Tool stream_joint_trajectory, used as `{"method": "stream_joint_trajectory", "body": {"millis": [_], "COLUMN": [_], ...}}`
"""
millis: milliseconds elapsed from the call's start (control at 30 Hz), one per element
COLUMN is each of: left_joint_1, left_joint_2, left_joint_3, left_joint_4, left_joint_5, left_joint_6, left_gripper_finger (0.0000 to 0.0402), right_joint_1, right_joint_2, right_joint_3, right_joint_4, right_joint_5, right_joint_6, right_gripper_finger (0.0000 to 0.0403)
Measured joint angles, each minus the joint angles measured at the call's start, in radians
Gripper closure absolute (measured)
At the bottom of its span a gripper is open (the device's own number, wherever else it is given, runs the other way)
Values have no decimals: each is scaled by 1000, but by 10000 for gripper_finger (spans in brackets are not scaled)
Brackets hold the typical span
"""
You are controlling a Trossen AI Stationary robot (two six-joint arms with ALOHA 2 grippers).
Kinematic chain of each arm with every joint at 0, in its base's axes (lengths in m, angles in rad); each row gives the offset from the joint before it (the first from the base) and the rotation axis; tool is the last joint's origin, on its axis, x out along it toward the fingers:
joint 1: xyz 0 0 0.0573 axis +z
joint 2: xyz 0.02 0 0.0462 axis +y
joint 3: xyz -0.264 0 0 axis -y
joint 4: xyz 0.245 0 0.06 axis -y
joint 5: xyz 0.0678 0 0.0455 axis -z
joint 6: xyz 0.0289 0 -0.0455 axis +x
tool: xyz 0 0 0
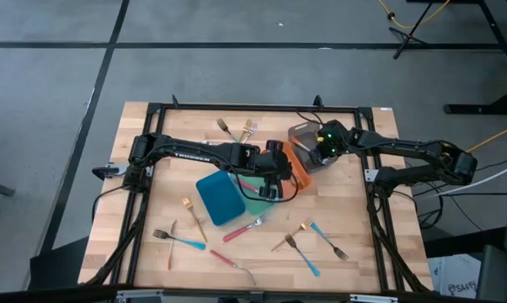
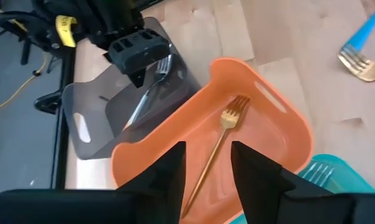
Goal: Sort silverware by color (type)
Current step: Put the orange fork into the black bin
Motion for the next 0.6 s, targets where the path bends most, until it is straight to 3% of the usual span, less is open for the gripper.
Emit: {"method": "stream_joint_trajectory", "body": {"millis": [133, 367, 600], "left_joint_1": [3, 63, 186], "left_joint_2": [-7, -63, -102], "left_joint_3": [-1, -1, -1], "left_joint_4": [-14, -89, -220], "left_joint_5": [-31, 79, 109], "left_joint_6": [7, 9, 5], "left_gripper_finger": [282, 282, 282], "right_joint_1": [0, 0, 0], "right_joint_2": [0, 1, 1], "right_joint_3": [0, 0, 0], "right_joint_4": [-1, -8, -7], "right_joint_5": [0, 0, 0], "right_joint_6": [0, 0, 0], "right_gripper_finger": [329, 329, 329]}}
